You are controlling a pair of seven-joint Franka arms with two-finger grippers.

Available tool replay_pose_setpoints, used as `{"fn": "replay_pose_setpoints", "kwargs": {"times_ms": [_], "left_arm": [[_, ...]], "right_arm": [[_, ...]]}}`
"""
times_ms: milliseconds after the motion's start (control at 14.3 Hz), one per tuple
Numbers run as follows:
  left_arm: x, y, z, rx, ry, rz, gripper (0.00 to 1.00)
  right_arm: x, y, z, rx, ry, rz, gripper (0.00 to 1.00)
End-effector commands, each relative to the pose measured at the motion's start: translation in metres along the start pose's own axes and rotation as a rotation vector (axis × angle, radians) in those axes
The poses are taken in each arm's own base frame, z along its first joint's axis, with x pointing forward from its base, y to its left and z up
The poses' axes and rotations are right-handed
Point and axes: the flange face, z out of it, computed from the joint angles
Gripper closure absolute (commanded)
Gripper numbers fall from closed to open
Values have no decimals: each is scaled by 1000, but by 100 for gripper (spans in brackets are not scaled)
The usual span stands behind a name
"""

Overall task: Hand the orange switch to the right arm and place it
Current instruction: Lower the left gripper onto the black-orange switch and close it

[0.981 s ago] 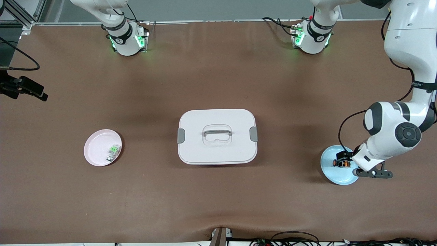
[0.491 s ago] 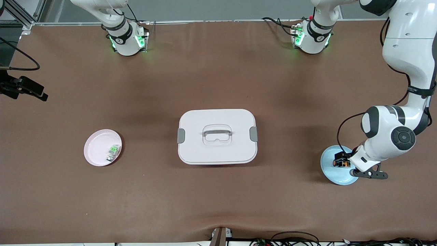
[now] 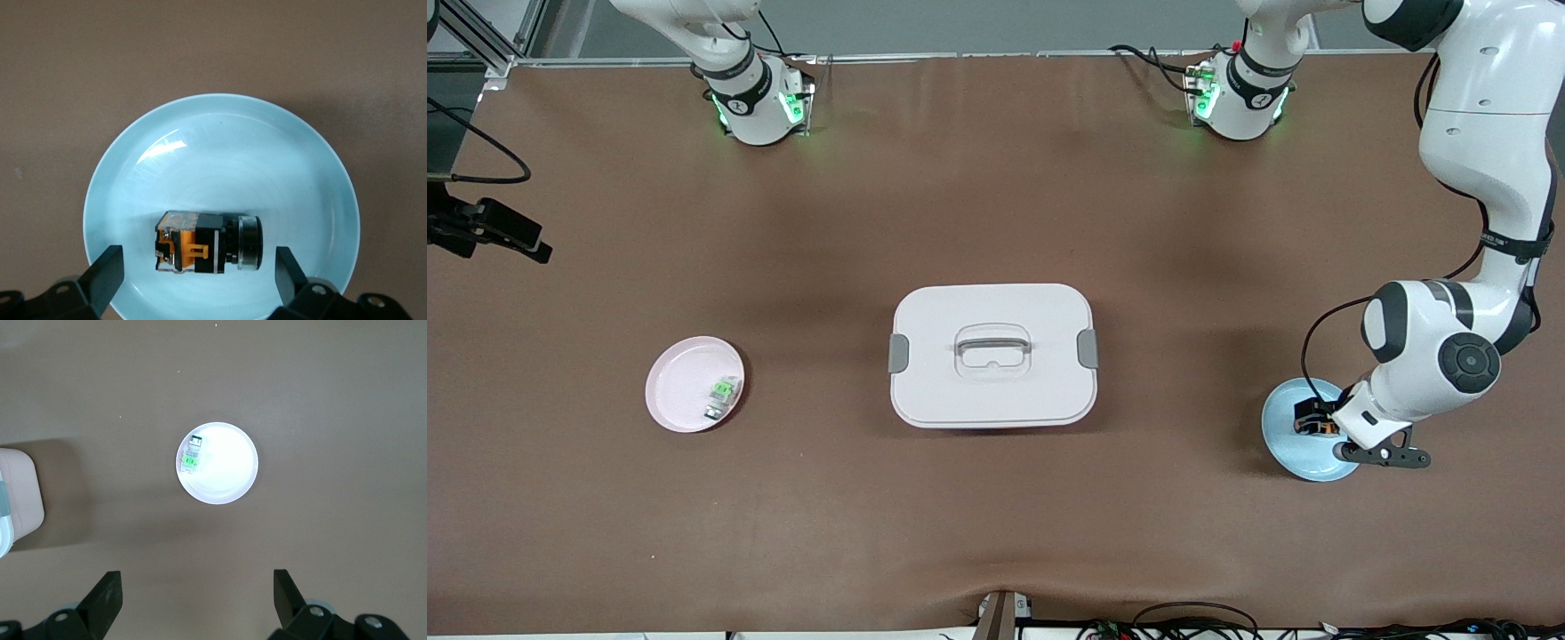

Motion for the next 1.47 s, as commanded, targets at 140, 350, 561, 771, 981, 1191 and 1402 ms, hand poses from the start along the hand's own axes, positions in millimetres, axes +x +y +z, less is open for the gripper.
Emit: {"fn": "replay_pose_setpoints", "kwargs": {"times_ms": [140,350,561,771,981,1191,1402], "left_arm": [[2,1,8,-3,19,13,0],[3,2,13,-5,27,13,0],[3,4,17,-6,26,17,0],[4,4,19,-7,26,17,0],[3,4,24,-9,20,17,1],[3,4,24,-9,20,17,5],[2,5,26,-10,17,17,8]], "right_arm": [[-8,2,-4,5,8,-5,0],[-8,2,-3,5,8,-7,0],[-8,2,-2,5,4,-5,0],[-8,2,-3,5,6,-7,0],[-8,0,-4,5,7,-10,0],[-8,-4,-4,5,10,-13,0],[-8,-1,-4,5,6,-8,0]]}}
